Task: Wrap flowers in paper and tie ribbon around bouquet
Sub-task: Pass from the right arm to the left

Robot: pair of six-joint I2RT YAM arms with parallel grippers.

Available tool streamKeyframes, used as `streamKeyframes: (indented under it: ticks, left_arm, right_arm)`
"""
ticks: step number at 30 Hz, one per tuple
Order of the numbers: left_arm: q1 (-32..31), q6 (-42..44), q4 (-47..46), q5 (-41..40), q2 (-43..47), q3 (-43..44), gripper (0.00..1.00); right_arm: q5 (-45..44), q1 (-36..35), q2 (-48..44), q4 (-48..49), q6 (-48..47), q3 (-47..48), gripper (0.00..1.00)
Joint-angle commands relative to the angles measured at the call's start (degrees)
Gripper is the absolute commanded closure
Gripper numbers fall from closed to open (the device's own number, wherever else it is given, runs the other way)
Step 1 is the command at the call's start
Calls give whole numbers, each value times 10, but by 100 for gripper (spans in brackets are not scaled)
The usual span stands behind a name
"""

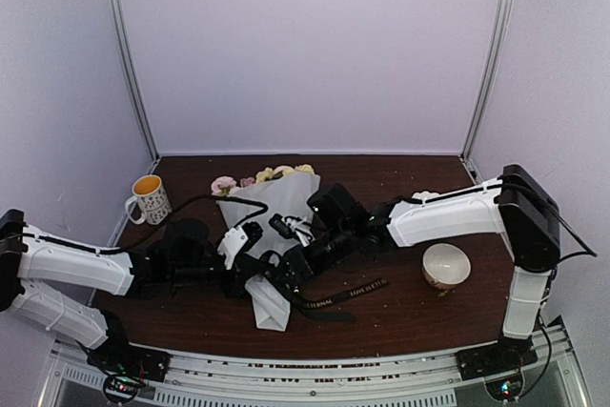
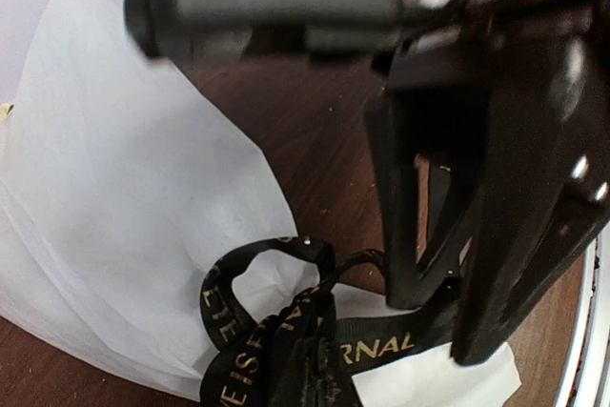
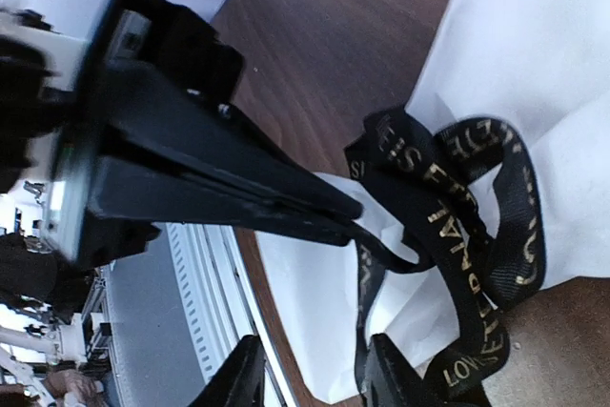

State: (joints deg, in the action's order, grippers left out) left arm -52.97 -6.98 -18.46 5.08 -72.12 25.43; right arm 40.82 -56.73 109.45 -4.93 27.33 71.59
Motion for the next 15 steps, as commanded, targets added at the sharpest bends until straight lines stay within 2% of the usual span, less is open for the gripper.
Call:
streamKeyframes:
  ticks: [1, 7, 15]
  left_arm:
    - [0, 7, 24, -15, -1, 19, 100]
    - [0, 7, 32, -23, -3, 23, 100]
    - [0, 8, 33, -20, -30, 40, 100]
  right_arm:
    - [-6, 30, -66, -30, -53, -7, 61]
    - [-76, 39, -24, -76, -71, 49, 61]
    - [-111, 28, 35, -110, -101, 110, 59]
